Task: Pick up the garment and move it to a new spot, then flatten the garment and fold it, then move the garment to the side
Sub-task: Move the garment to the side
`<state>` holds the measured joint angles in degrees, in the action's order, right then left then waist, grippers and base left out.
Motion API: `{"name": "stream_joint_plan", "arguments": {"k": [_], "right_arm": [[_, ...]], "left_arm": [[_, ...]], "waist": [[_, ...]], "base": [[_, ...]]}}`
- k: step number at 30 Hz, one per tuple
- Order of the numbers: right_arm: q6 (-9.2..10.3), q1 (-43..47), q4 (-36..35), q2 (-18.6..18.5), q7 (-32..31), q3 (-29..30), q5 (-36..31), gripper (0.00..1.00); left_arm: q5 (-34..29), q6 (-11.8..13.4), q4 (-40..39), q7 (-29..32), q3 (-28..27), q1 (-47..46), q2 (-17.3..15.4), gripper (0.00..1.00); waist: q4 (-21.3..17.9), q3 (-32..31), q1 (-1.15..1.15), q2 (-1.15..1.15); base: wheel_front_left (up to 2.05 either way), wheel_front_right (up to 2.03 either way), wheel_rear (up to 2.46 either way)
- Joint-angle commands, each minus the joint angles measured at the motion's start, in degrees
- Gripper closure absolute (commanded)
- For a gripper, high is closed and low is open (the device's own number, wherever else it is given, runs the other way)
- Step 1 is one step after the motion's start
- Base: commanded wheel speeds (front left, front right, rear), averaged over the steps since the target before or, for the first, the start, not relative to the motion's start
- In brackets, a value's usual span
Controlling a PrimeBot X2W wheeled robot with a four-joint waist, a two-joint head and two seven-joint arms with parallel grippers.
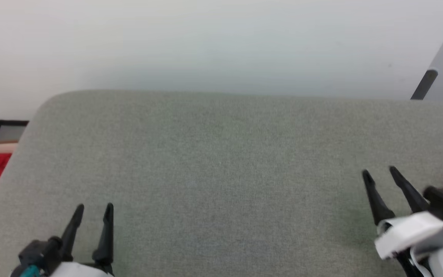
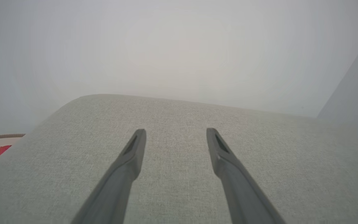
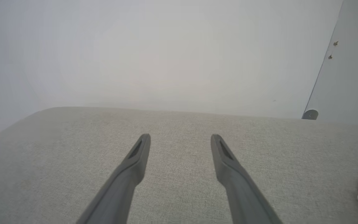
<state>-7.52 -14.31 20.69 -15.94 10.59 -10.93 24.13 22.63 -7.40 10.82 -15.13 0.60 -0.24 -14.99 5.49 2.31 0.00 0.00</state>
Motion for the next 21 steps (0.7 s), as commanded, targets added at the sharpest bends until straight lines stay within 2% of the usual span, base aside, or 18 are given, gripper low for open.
{"name": "stream_joint_plan", "arguments": {"k": [1,10,21], "right_arm": [[0.07,1.8,-1.0,0.1,0.0,1.2,-0.1,0.00],[0.06,13.1,-12.0,1.9,-3.9,9.7,-2.0,0.00],[0.06,22.3,-23.2,5.9,-8.1,15.3,-3.8,0.00]], "left_arm": [[-0.1,-0.1,-0.2,0.0,0.0,0.9,0.3,0.00],[-0.6,-0.1,-3.3,0.0,-0.2,5.9,0.9,0.00],[-1.5,-0.1,-8.9,0.0,-2.4,12.3,1.4,0.00]], "waist": [[0.2,-1.6,0.00,0.00],[-0.4,-3.4,0.00,0.00],[-0.1,-4.0,0.00,0.00]], "base": [[0.00,0.00,0.00],[0.00,0.00,0.00],[0.00,0.00,0.00]]}}
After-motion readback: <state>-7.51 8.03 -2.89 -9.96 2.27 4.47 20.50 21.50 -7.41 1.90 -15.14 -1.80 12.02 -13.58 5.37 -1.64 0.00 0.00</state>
